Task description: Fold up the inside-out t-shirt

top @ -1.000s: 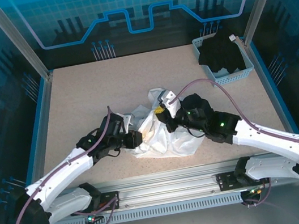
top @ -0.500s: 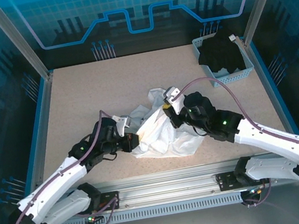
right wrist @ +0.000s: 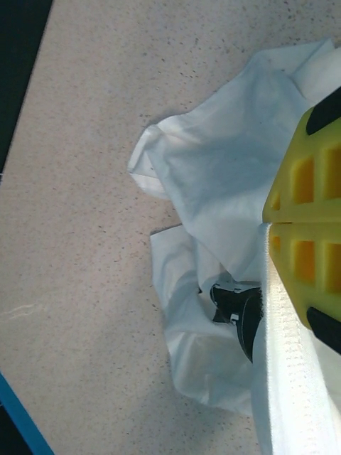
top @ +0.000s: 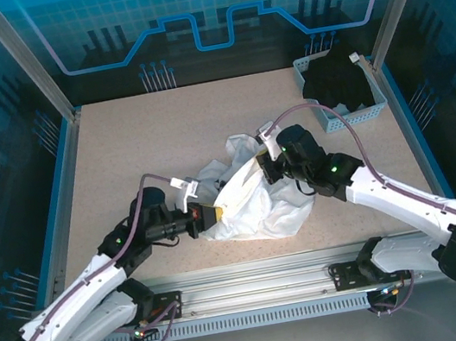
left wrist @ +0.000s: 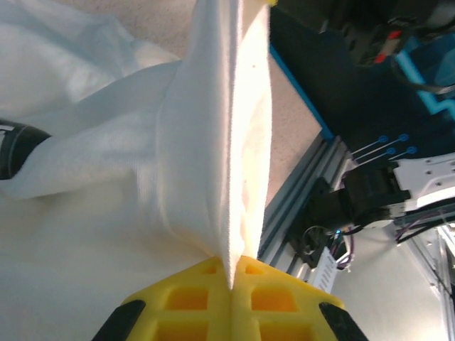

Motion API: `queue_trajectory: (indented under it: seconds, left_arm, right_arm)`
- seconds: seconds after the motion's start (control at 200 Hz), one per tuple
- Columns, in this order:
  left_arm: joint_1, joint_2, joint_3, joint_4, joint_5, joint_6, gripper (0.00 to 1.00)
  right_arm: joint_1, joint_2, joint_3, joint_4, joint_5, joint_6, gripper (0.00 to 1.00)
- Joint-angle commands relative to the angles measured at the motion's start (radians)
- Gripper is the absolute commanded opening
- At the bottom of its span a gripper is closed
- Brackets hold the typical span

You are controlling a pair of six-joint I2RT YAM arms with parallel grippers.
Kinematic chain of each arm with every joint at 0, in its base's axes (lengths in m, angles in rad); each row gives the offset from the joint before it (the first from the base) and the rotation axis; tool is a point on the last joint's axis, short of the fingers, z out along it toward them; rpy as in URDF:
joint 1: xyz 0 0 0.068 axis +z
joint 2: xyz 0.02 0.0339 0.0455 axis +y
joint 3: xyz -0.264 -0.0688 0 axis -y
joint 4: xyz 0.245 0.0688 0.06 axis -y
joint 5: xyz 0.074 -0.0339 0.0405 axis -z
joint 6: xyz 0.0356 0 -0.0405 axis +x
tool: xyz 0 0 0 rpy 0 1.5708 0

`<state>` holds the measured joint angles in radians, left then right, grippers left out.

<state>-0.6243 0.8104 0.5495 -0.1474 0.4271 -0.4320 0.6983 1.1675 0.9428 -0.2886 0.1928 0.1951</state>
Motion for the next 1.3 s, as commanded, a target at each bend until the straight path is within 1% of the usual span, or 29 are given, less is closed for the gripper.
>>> queue_trajectory:
  seconds: [0.0, 0.15, 0.285, 0.41, 0.495, 0.645, 0.77, 0.915, 1.151, 1.296]
  left_arm:
    - [-0.041, 0.083, 0.061, -0.126, -0.085, 0.080, 0.04]
    - [-0.109, 0.195, 0.110, -0.147, -0.140, 0.125, 0.12]
    - [-0.124, 0.262, 0.143, -0.133, -0.172, 0.156, 0.18]
    - [-0.126, 0.264, 0.148, -0.126, -0.198, 0.162, 0.25]
    - [-0.127, 0.242, 0.137, -0.108, -0.192, 0.155, 0.29]
    - [-0.189, 0.251, 0.123, -0.045, -0.178, 0.139, 0.37]
    - [-0.244, 0.352, 0.153, -0.004, -0.191, 0.101, 0.41]
    - [-0.293, 0.483, 0.203, -0.004, -0.283, 0.050, 0.45]
    - [-0.307, 0.622, 0.261, 0.016, -0.323, 0.027, 0.52]
    - [-0.307, 0.660, 0.287, 0.036, -0.324, 0.033, 0.52]
  right_arm:
    - [-0.042, 0.024, 0.046, -0.046, -0.054, 0.022, 0.00]
    - [-0.071, 0.054, 0.050, -0.027, -0.132, 0.036, 0.00]
    - [-0.074, 0.099, 0.046, -0.003, -0.176, 0.053, 0.00]
    - [-0.077, 0.122, 0.040, 0.009, -0.193, 0.061, 0.00]
    - [-0.079, 0.126, 0.038, 0.010, -0.196, 0.063, 0.00]
    - [-0.096, 0.133, 0.042, 0.012, -0.211, 0.067, 0.00]
    - [-0.106, 0.141, 0.044, 0.014, -0.222, 0.068, 0.00]
    - [-0.114, 0.143, 0.041, 0.014, -0.233, 0.069, 0.00]
    - [-0.123, 0.132, 0.025, 0.022, -0.241, 0.070, 0.00]
    - [-0.128, 0.131, 0.020, 0.025, -0.245, 0.067, 0.00]
